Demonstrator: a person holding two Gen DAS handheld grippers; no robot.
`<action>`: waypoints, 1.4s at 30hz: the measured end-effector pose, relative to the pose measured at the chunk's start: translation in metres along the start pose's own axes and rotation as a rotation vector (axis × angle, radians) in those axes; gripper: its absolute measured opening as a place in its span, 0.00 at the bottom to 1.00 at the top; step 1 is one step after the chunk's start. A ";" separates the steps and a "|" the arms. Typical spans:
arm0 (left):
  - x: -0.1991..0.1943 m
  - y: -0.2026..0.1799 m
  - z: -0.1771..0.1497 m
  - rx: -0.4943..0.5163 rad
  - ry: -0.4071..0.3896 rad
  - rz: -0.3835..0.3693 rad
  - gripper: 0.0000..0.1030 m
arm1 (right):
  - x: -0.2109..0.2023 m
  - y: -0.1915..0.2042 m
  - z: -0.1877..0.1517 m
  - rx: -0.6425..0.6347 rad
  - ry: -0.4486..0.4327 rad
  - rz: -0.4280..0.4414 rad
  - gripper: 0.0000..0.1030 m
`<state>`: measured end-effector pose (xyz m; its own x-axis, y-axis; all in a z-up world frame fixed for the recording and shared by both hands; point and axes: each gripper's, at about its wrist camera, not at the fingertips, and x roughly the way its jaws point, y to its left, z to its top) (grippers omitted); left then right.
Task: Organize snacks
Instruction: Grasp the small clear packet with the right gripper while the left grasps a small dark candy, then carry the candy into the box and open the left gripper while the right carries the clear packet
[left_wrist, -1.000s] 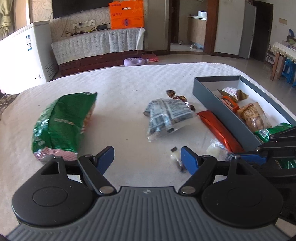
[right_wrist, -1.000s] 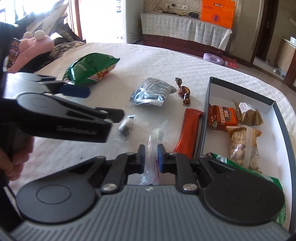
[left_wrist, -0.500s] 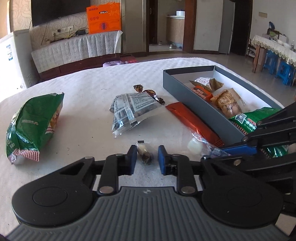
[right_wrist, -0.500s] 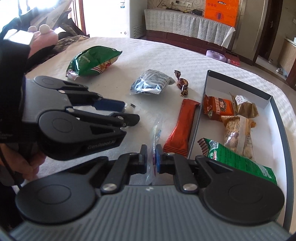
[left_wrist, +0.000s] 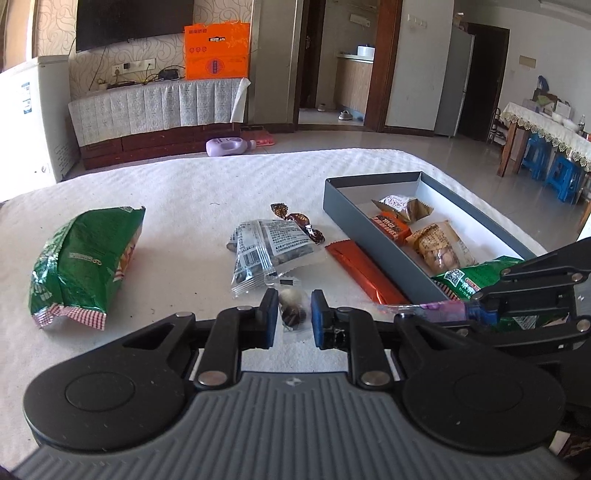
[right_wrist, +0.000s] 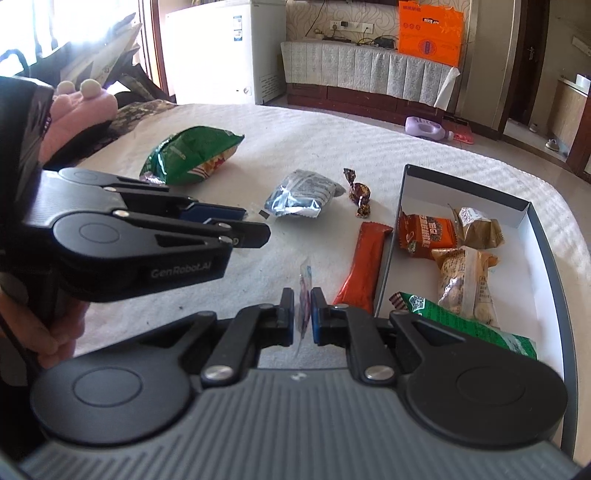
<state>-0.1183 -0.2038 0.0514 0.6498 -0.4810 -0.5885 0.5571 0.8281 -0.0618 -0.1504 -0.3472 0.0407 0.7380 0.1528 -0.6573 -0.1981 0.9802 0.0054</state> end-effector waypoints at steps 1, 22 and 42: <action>-0.002 -0.001 0.000 0.010 0.003 0.008 0.22 | -0.001 0.001 0.000 0.001 -0.001 0.003 0.11; 0.017 0.013 -0.025 -0.036 0.086 0.015 0.22 | 0.033 0.017 -0.003 -0.068 0.078 -0.039 0.14; -0.001 -0.023 0.016 -0.012 -0.026 -0.034 0.20 | -0.037 -0.013 0.015 0.037 -0.113 -0.016 0.14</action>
<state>-0.1235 -0.2266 0.0665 0.6440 -0.5158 -0.5650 0.5725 0.8148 -0.0913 -0.1654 -0.3633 0.0759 0.8096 0.1480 -0.5680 -0.1630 0.9863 0.0247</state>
